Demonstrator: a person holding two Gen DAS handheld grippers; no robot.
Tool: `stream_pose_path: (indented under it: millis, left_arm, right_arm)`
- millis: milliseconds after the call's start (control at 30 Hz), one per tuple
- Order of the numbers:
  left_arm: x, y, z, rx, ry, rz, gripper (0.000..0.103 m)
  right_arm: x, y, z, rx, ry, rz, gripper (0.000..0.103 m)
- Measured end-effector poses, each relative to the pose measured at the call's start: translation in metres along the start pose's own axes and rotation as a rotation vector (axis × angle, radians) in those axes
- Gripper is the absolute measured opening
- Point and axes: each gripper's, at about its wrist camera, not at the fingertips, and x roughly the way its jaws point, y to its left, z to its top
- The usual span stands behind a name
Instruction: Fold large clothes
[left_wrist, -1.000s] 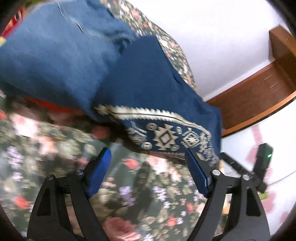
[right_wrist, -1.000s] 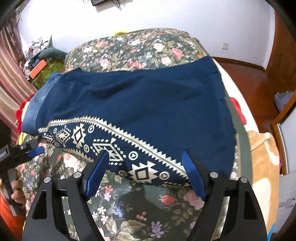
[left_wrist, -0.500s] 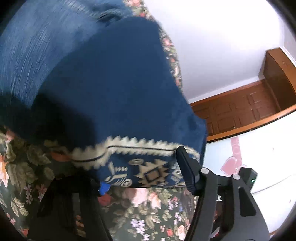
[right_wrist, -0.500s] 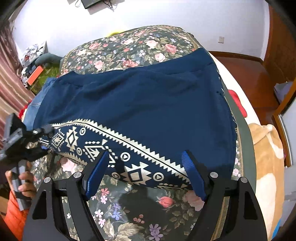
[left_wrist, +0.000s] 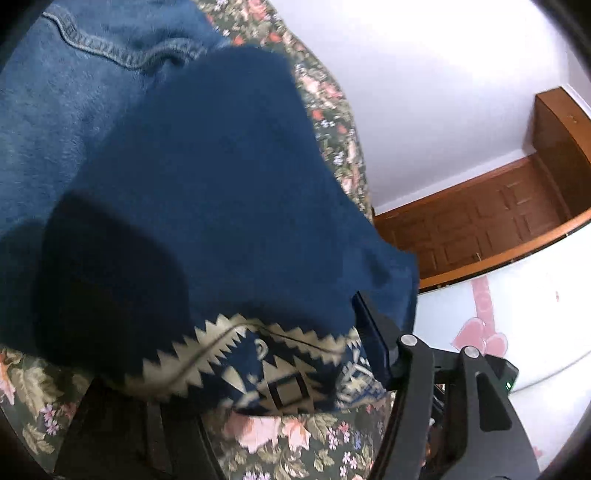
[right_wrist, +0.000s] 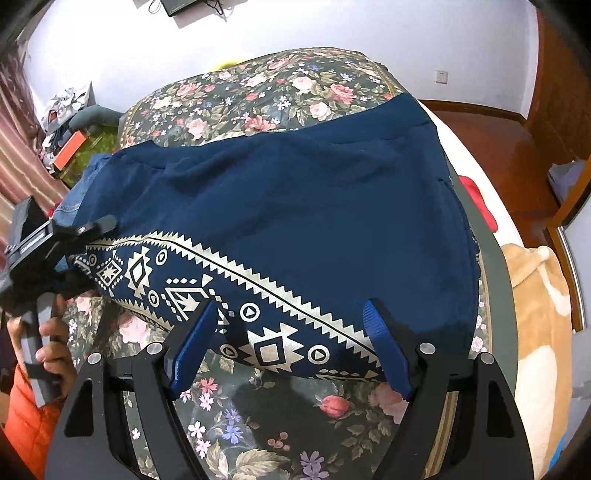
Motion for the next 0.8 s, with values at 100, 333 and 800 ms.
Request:
stream_pose_path:
  millis: [100,333,800]
  left_arm:
    - [0.004,-0.016,0.005,0.039,-0.008,0.083,0.05]
    - [-0.035,-0.093,-0.016,0.293,-0.192,0.259,0.009]
    - [-0.133,-0.046,-0.074,0.305,-0.237,0.243,0.005]
  right_arm:
    - [0.0,0.001,0.002,-0.003,0.002,-0.004,0.078]
    - [-0.013,0.008,0.007,0.008,-0.015,-0.002,0.078]
    - [-0.006,0.093,0.015,-0.186,-0.012,0.078,0.078]
